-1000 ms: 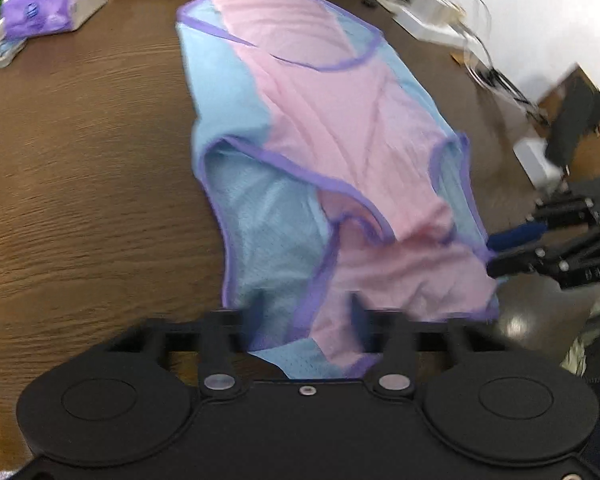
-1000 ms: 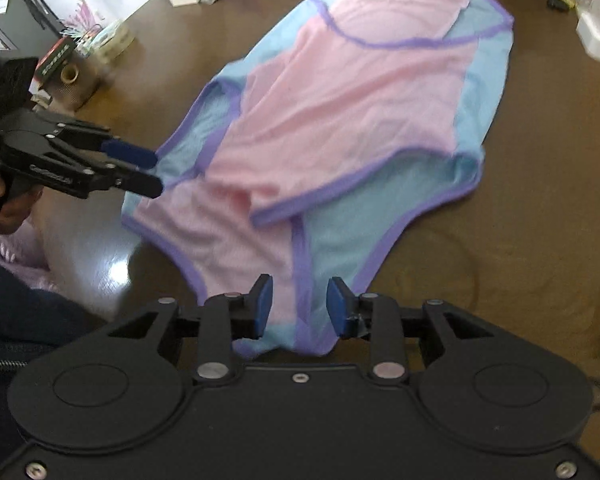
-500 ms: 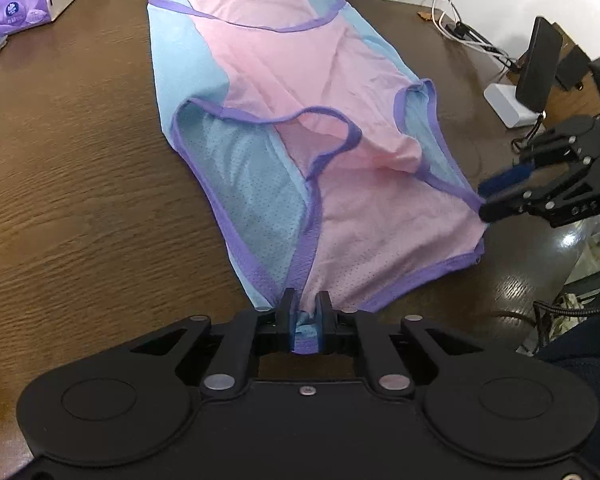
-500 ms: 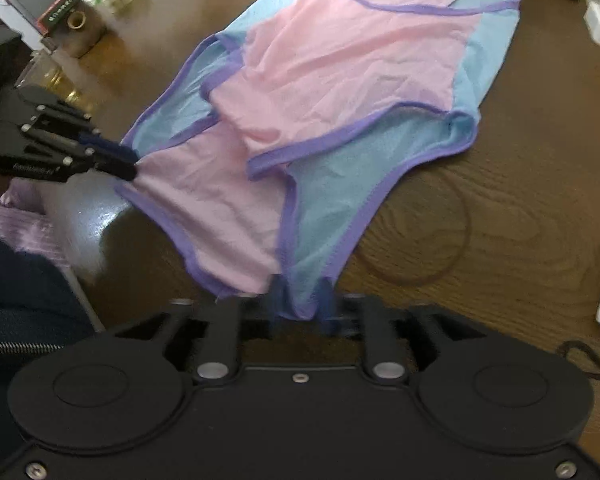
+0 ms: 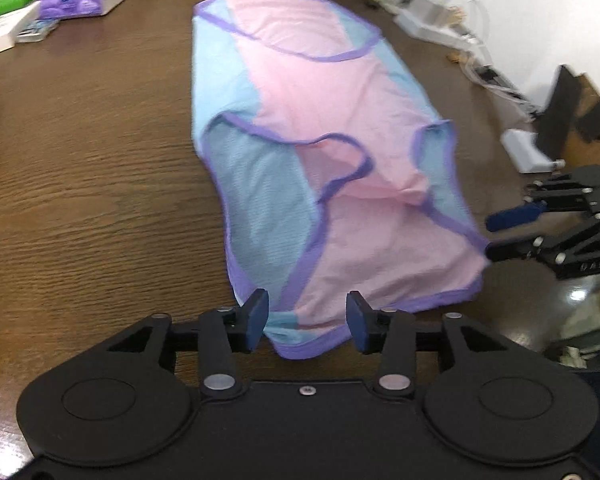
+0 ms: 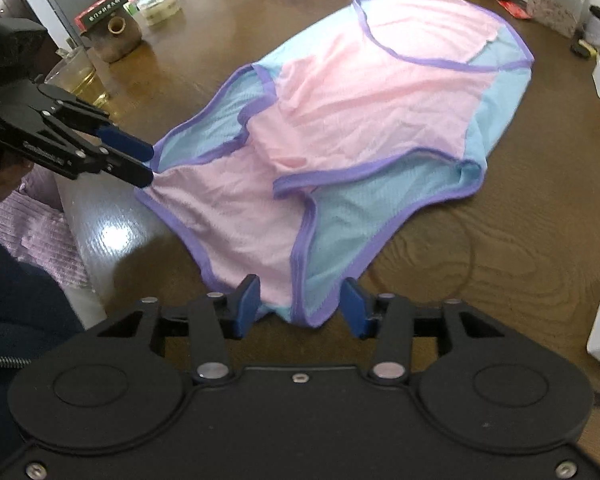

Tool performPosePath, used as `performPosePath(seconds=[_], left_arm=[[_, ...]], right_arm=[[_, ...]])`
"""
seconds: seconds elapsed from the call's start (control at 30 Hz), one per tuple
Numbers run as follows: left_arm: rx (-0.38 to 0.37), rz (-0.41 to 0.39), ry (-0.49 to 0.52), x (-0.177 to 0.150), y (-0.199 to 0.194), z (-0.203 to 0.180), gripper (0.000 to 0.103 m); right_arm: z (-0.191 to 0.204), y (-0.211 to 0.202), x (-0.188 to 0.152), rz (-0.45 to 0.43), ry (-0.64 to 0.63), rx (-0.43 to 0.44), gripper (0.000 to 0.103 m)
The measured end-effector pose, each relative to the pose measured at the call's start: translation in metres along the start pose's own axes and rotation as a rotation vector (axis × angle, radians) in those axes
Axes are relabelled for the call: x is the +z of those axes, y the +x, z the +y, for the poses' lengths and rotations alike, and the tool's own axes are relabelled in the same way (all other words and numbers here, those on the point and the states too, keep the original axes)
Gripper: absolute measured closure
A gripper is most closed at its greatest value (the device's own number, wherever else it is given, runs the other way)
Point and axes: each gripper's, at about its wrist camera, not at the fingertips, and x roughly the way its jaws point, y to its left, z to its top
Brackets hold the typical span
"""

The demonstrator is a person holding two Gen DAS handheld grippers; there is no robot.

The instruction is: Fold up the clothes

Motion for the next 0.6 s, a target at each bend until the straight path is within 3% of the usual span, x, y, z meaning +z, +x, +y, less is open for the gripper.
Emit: performPosePath(seconds=[0.03,0.1,0.2,0.3,0.33,0.4,0.53,0.6], left_arm=[[0.003,0.015,0.010,-0.001,0.002,-0.002,0.061],[0.022,0.041,0.081,-0.002,0.003,-0.010,0.061],[0.055,0.069,0.127,-0.008,-0.001,-0.017,0.060],[0.025,0.045,0.052,-0.011,-0.013,-0.011,0.060],[0.006,0.033,0.031,-0.012,-0.017,-0.009,0.058],[-0.030,-0.014,-0.006,-0.012,-0.026,-0.003,0.053],[0.032,-0.043,-0.088,-0.005,-0.025,0.010,0.049],[0.064,-0.036,-0.108,-0.003,-0.021,0.014,0.049]], right_arm=[[0.001,0.003,0.000,0.014,0.005,0.009,0.093],[0.000,0.013,0.000,0.089,-0.012,0.043,0.095],[0.003,0.012,-0.001,0.125,-0.044,0.061,0.094],[-0.007,-0.009,0.008,0.040,-0.027,0.035,0.077],[-0.011,-0.012,0.010,0.026,-0.022,0.016,0.074],[-0.031,-0.017,0.024,-0.018,0.017,-0.113,0.070],[-0.057,-0.004,0.047,-0.044,0.048,-0.263,0.069],[-0.062,0.003,0.052,-0.044,0.041,-0.279,0.070]])
